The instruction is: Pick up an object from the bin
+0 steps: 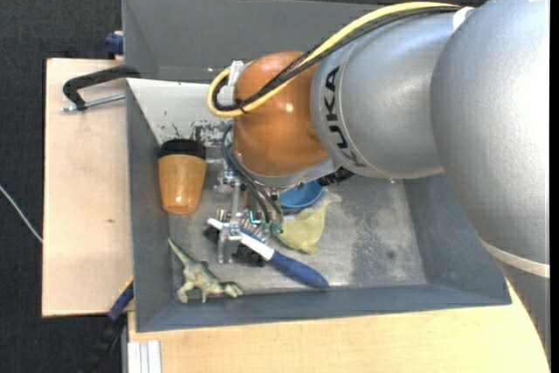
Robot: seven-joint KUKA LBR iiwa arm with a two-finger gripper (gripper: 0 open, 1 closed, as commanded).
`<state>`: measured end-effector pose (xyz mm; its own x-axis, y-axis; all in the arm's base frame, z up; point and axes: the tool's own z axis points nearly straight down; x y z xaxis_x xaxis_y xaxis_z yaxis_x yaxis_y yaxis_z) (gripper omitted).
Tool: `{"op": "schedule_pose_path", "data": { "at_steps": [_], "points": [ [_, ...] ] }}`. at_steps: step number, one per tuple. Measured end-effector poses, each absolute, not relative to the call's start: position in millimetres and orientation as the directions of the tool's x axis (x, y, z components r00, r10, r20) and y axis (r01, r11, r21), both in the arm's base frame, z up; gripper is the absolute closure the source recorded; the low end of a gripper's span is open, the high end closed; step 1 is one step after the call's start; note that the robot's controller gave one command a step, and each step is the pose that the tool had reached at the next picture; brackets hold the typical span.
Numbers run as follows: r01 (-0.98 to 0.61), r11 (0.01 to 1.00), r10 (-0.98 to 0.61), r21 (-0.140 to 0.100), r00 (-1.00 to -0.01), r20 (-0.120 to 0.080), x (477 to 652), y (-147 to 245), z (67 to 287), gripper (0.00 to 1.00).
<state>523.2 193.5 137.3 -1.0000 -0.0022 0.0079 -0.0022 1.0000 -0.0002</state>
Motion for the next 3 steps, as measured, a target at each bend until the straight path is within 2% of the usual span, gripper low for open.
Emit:
{"op": "schedule_pose_path", "data": {
  "at_steps": [1,2,3],
  "points": [
    [0.123,0.992,0.123,0.004,-0.992,-0.005,503.9,147,70,0.0],
    [0.089,0.996,0.089,0.004,-0.996,-0.007,493.8,156,102,0.0],
    [0.149,0.989,0.149,0.002,-0.989,-0.002,496.2,141,101,0.0]
  ]
}}
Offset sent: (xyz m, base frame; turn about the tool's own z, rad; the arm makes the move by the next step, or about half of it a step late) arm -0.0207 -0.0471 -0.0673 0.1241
